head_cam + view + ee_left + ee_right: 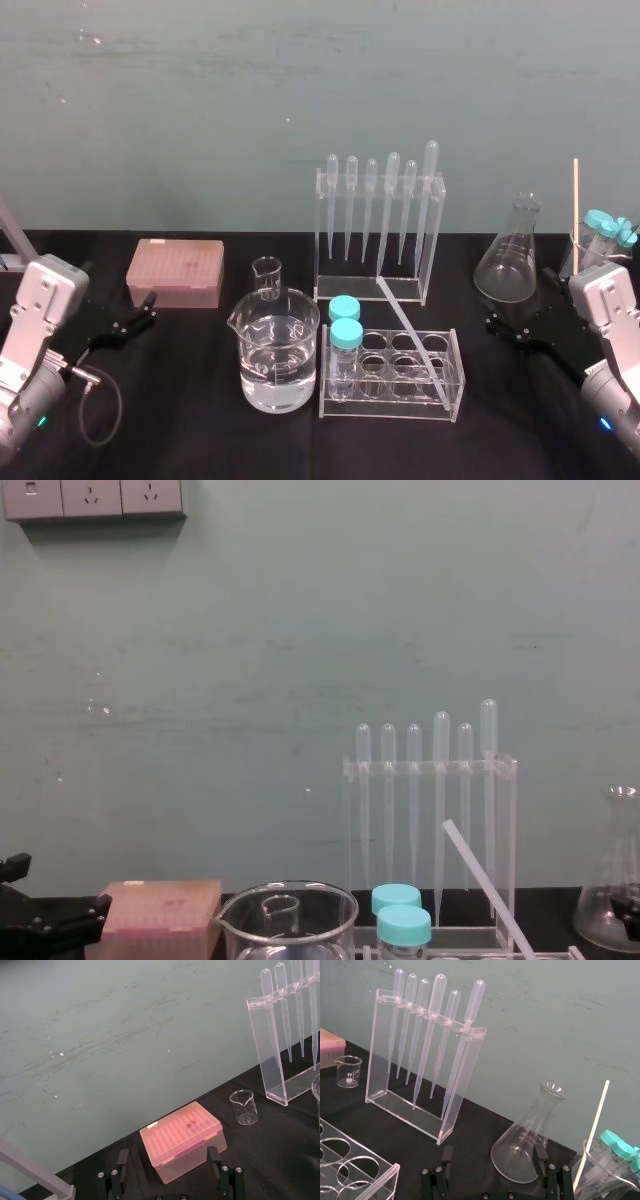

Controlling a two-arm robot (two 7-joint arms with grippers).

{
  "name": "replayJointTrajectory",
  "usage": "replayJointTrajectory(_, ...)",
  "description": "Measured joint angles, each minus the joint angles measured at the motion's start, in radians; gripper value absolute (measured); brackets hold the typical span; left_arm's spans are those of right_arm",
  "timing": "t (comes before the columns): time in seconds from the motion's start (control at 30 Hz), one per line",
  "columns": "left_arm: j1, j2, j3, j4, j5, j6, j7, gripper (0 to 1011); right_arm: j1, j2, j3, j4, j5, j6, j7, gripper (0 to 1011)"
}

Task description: Pick up the stirring rod with one hand, then place it down.

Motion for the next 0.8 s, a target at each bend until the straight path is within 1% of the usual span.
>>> replayJointTrajectory(0.8,0.0,0.0,0.0,0.0,0.0,0.0,0.0,1000,0.0,0.0,0.0,0.0,0.0,0.0,0.0,1003)
